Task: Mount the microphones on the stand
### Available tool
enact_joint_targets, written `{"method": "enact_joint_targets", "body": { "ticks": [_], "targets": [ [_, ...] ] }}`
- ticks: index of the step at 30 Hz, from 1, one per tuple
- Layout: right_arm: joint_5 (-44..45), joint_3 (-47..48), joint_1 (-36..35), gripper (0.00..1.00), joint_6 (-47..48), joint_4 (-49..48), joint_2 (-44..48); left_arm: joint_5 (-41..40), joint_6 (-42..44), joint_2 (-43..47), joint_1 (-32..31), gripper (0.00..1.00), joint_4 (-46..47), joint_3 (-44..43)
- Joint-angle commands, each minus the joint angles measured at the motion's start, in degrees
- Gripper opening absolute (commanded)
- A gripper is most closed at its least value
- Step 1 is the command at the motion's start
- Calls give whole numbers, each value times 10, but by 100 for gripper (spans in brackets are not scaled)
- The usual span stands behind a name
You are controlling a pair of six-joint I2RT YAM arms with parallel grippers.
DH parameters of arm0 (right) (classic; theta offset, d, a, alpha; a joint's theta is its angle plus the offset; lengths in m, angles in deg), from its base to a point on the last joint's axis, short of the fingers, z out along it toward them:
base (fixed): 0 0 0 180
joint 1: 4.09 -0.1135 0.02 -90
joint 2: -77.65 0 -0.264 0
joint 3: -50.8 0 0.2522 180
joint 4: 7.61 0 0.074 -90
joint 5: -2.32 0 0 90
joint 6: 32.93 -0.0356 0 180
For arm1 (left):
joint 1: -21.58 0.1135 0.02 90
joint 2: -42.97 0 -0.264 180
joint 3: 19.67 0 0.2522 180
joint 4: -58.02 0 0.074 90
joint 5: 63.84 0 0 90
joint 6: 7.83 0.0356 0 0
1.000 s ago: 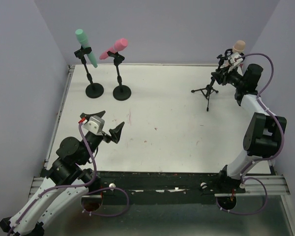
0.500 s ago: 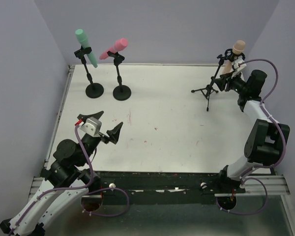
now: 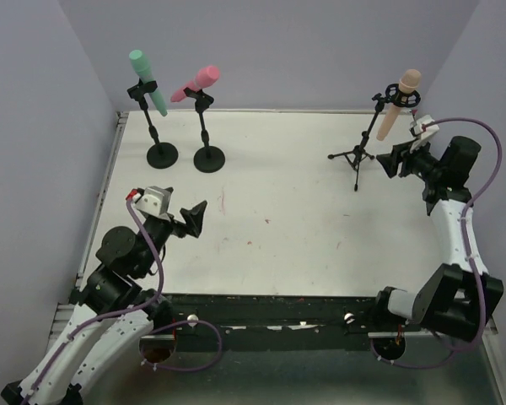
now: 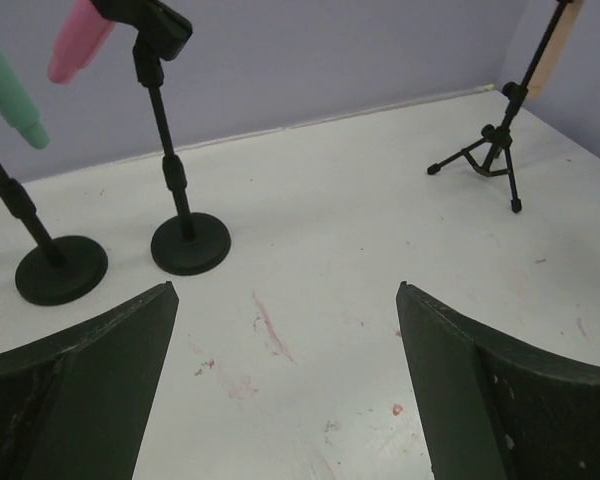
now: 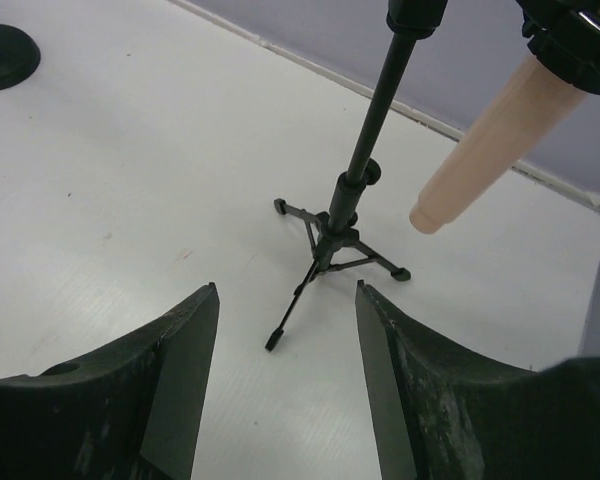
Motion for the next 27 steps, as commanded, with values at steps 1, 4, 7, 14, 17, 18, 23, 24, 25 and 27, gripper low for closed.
{"method": "enact_joint_targets", "body": {
  "ticks": [1, 4, 7, 14, 17, 18, 23, 24, 25, 27],
  "targets": [
    [12, -16, 14, 69, -9, 146, 96, 68, -105, -65, 100, 98, -35, -48],
    [-3, -31, 14, 78, -72, 185, 167, 127, -133, -102, 166, 98, -42, -58],
    [3, -46, 14, 82, -194, 182, 218, 126, -105, -98, 175, 98, -49, -55],
    [173, -36, 14, 92, -393, 169, 256, 114, -70, -40, 175, 98, -48, -12],
    [167, -47, 14, 95, -379, 143, 256, 94, -67, -33, 175, 98, -45, -9],
    [165, -56, 13, 95, -376, 129, 255, 90, -66, -32, 175, 98, -45, -8],
    [169, -110, 13, 98, -376, 22, 225, 91, -61, -33, 175, 99, -37, 0],
    [167, -108, 13, 99, -378, 22, 218, 92, -61, -33, 175, 98, -36, 1],
    [166, -103, 13, 99, -373, 24, 218, 94, -61, -34, 175, 98, -35, 1],
    [167, -106, 13, 100, -362, 36, 231, 96, -61, -38, 175, 98, -31, 4]
  ]
}}
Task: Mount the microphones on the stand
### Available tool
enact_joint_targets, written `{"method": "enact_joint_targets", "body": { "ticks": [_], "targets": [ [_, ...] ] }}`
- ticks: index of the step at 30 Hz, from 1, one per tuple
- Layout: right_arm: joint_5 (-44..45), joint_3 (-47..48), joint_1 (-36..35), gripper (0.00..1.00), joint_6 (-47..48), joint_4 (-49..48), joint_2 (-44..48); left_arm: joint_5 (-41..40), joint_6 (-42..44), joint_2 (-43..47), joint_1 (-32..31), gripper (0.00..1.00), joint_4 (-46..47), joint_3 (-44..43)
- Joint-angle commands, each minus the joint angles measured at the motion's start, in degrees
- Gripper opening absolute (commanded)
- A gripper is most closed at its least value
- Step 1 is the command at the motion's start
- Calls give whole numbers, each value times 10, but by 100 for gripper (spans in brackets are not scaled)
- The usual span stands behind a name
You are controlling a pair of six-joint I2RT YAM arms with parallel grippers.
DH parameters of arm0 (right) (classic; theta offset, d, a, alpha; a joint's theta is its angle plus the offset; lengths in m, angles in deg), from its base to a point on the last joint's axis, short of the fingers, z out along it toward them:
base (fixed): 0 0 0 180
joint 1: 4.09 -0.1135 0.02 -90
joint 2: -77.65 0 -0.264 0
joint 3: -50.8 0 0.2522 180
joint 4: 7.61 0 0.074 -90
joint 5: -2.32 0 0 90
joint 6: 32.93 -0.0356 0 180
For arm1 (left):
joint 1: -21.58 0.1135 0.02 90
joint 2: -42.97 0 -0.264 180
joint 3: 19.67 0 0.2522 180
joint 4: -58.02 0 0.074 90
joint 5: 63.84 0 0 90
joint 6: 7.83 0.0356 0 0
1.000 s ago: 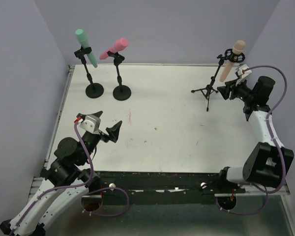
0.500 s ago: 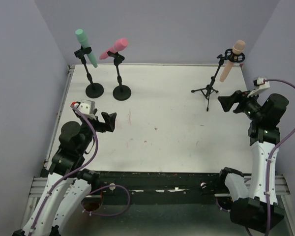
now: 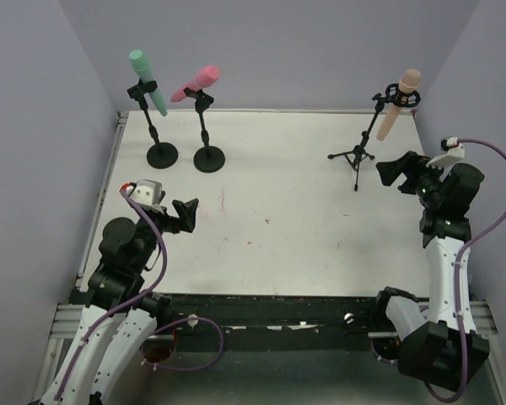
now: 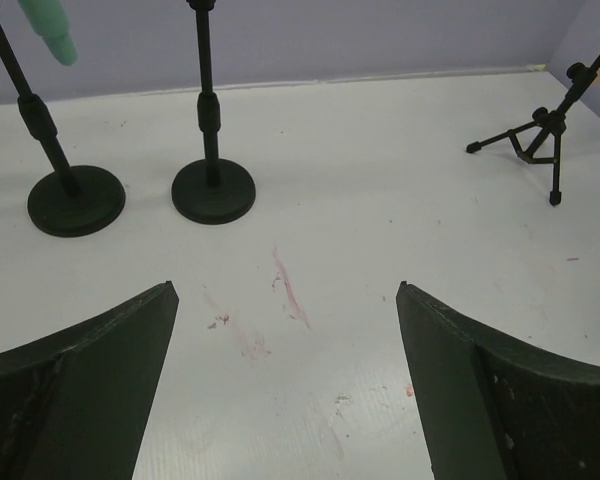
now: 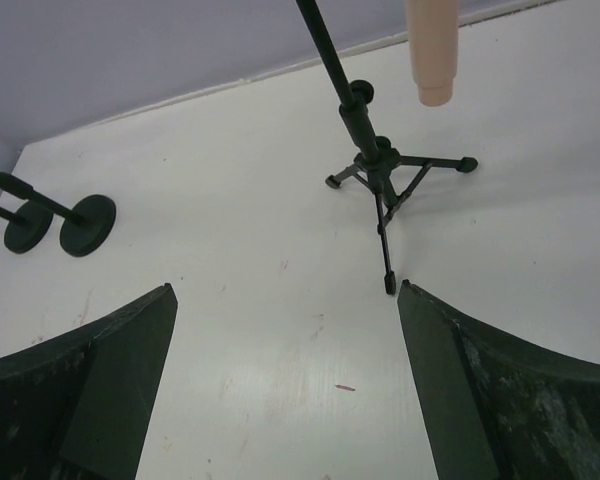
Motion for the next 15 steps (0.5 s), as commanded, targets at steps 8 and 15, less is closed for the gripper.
{"method": "enact_joint_targets", "body": {
  "ticks": [8, 15],
  "targets": [
    [-29, -14, 0, 100, 8, -9, 20, -1, 6, -9, 3, 98, 11, 8],
    [-14, -8, 0, 100, 16, 7, 22, -3, 7, -4, 3, 99, 12, 9]
  ]
}}
